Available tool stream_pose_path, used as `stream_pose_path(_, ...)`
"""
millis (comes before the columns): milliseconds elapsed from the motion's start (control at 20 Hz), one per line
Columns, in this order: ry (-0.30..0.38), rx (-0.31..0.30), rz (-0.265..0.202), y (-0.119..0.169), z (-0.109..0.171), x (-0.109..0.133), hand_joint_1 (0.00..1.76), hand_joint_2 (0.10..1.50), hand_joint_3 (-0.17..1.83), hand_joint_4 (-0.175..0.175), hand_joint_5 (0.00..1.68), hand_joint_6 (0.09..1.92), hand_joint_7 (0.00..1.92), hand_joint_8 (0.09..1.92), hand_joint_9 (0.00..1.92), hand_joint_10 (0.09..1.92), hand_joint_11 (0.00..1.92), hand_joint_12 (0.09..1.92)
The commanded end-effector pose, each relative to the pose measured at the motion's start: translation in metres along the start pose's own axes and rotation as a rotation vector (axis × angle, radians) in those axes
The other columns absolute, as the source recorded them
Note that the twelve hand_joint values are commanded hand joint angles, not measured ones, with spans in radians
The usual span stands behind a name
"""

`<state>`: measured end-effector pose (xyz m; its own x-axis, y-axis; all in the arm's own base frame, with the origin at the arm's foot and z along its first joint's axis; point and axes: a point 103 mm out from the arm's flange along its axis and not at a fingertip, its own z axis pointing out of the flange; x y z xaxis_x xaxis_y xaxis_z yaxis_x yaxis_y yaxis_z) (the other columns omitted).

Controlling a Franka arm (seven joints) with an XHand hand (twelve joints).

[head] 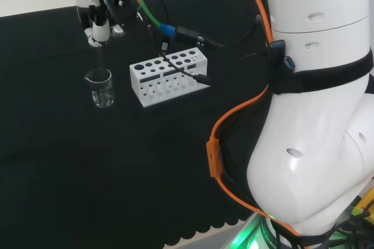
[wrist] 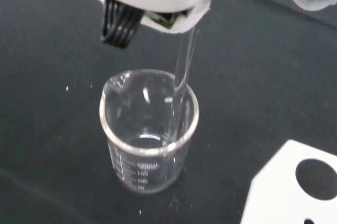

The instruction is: Put the glass rod back on the white test tube rack.

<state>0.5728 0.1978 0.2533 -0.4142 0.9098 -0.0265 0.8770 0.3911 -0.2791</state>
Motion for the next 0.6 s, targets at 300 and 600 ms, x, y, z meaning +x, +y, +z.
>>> stream_pose_path(300, -0.029, 0.015, 0.056, 0.009, -0.006, -0.009, 1.20, 0.60, 0.87, -0.175, 1.17, 0.93, 1.74, 0.27, 1.91, 0.09, 1.57, 0.79)
stream_pose_path(600, -0.019, -0.012, 0.038, 0.006, -0.008, -0.008, 1.20, 0.60, 0.87, -0.175, 1.17, 0.93, 1.74, 0.26, 1.91, 0.09, 1.57, 0.79)
